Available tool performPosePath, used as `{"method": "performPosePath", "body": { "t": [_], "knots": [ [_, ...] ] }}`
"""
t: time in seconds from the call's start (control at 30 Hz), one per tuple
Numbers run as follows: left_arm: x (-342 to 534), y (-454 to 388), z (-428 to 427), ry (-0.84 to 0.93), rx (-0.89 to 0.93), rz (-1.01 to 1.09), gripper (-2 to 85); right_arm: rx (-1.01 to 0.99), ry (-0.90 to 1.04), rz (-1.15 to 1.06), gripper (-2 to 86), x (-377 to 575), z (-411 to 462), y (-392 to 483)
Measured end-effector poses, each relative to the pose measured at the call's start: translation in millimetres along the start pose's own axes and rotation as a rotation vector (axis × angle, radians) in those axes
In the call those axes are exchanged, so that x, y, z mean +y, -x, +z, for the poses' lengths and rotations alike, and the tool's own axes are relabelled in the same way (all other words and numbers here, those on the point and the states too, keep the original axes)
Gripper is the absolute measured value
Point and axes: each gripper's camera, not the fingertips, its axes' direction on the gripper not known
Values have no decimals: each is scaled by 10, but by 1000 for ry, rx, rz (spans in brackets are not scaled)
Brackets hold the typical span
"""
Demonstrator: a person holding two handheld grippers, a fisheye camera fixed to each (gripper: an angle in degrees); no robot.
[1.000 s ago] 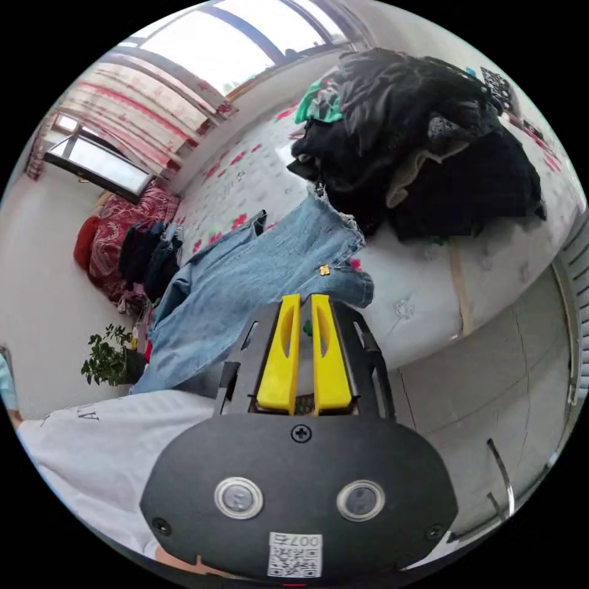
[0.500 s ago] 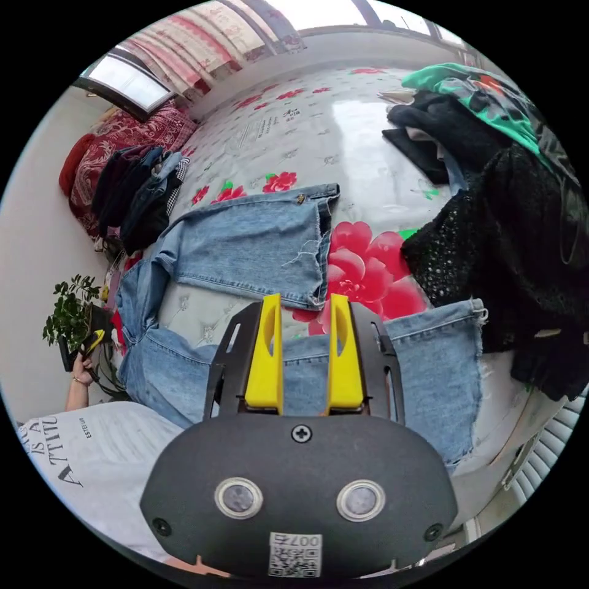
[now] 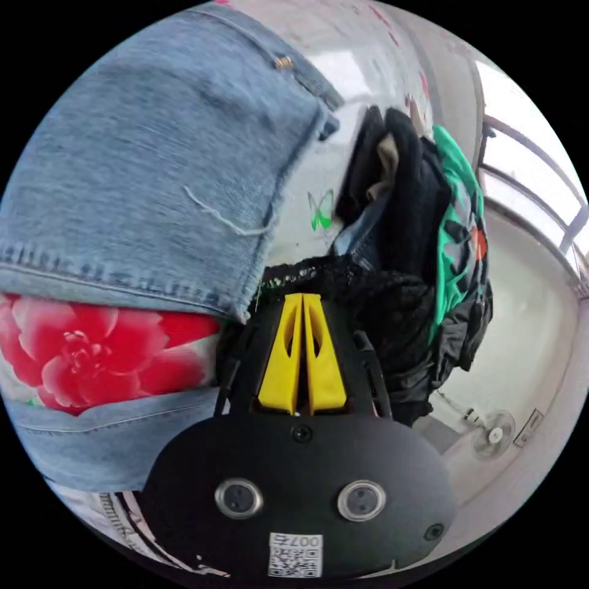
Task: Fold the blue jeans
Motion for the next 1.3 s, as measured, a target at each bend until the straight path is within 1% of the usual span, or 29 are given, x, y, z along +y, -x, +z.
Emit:
{"method": "performPosePath", "body": {
  "t": [0.03,0.07,0.1,0.13,0.17,0.23,0.27,0.3,0.37,0.4,0.47,0.5,0.53,0.57,0.6,0.63,0.67,0.73,0.77,0.8,0.93,0.97,1.0,1.03,1.07,1.13,1.2,1.23,1.3],
  "knots": [
    [-40,-3,-4,3,5,-2,4,-172,48,69,-1,-8,127,-302],
    [-101,-15,-19,15,14,-6,2,-396,-38,175,-1,44,73,-645],
    [-127,-51,-39,27,7,1,0,-491,-78,244,-1,76,46,-803],
    [-125,-73,-54,28,0,6,-1,-636,-185,390,-1,170,-44,-1068],
    [-96,-113,-106,21,-14,5,-3,-748,-324,459,-2,286,-199,-1205],
    [0,-146,-275,-26,-11,-29,-4,-838,-506,436,-2,397,-494,-1176],
    [89,-165,-429,-82,16,-44,-4,-876,-576,369,-2,409,-683,-1048],
    [173,-193,-562,-134,33,-47,-4,-892,-592,327,-2,399,-767,-961],
    [231,-226,-645,-159,22,-54,-5,-904,-599,170,-2,303,-1008,-544],
    [221,-237,-642,-163,9,-65,-6,-886,-599,140,-2,275,-1044,-444],
    [137,-248,-630,-179,8,-68,-7,-737,-567,97,-2,127,-1075,-150],
    [33,-258,-650,-187,19,-71,-8,-698,-548,86,-2,75,-1059,-103],
    [-24,-272,-673,-202,23,-67,-9,-636,-587,40,-2,37,-1070,-64],
    [-145,-326,-714,-236,27,-41,-9,-538,-604,30,-2,-9,-1049,-47],
    [-285,-405,-699,-242,19,1,-9,-497,-580,-4,-2,-64,-1019,-24],
    [-360,-448,-660,-232,9,21,-9,-420,-621,-37,-2,-113,-1009,-22],
    [-511,-536,-515,-185,-17,63,-10,-355,-644,-61,-2,-178,-977,-26],
    [-711,-631,-185,-74,-79,88,-10,-291,-633,-70,-2,-304,-914,-80],
    [-780,-677,-51,-66,-85,102,-10,-316,-622,-44,-2,-379,-897,-165],
    [-806,-710,-56,-120,-104,122,-10,-341,-616,-27,-2,-406,-887,-214],
    [-920,-709,8,-116,-138,101,-10,-650,-543,158,-2,-399,-800,-636],
    [-949,-693,22,-117,-158,103,-10,-731,-593,184,-2,-275,-832,-700],
    [-985,-672,38,-115,-165,99,-10,-770,-634,178,-2,-195,-857,-707],
    [-1003,-664,47,-113,-165,96,-10,-837,-693,142,-2,-49,-904,-676],
    [-1032,-653,69,-110,-167,90,-10,-873,-712,96,-2,68,-938,-601],
    [-1045,-636,93,-115,-166,75,-10,-899,-701,4,-2,202,-939,-429],
    [-997,-579,93,-139,-144,44,-10,-841,-618,-70,-2,278,-839,-243],
    [-975,-554,81,-143,-132,28,-10,-810,-694,-16,-2,417,-770,-262],
    [-839,-495,-78,-167,-87,-22,-9,-805,-634,25,-2,482,-596,-350]
  ]
}}
